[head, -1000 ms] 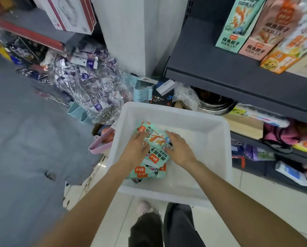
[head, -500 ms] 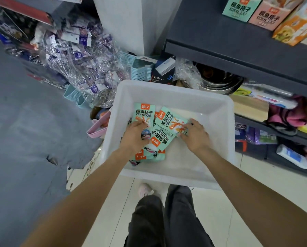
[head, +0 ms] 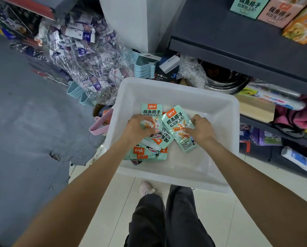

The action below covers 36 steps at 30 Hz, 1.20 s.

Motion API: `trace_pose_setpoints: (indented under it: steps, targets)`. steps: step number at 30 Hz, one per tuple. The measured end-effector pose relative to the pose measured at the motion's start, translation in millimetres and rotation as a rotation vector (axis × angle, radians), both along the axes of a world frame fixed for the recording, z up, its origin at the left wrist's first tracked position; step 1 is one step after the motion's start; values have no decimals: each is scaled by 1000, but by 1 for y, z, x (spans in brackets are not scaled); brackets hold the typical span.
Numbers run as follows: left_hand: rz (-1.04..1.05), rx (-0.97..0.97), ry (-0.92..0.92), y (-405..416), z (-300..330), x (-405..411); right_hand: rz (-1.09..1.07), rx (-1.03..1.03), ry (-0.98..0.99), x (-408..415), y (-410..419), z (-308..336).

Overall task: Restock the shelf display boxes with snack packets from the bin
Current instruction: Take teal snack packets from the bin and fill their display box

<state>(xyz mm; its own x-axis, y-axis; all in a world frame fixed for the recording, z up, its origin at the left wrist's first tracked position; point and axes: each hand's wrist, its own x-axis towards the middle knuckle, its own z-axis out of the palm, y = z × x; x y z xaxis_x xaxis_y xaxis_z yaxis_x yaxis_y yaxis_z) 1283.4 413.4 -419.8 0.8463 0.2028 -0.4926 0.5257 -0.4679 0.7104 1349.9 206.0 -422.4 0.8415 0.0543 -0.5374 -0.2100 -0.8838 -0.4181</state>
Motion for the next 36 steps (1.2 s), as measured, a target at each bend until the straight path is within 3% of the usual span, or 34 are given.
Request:
trace_pose_setpoints:
  steps: [6,15,21,26,36]
  targets:
    - [20,78,30,2,-7,14,-214,242,-64,5,6,15]
    - [136,-20,93,-1,-14,27,-323,550,99,-6,-1,19]
    - [171,-32,-47,-1,-1,28,-326,522,62,-2,9,20]
    - [219,-50,-159,8,24,26,-348,434,-113,3,11,38]
    - [75,-110,-395,11,146,52,-126,534,-252,32,5,155]
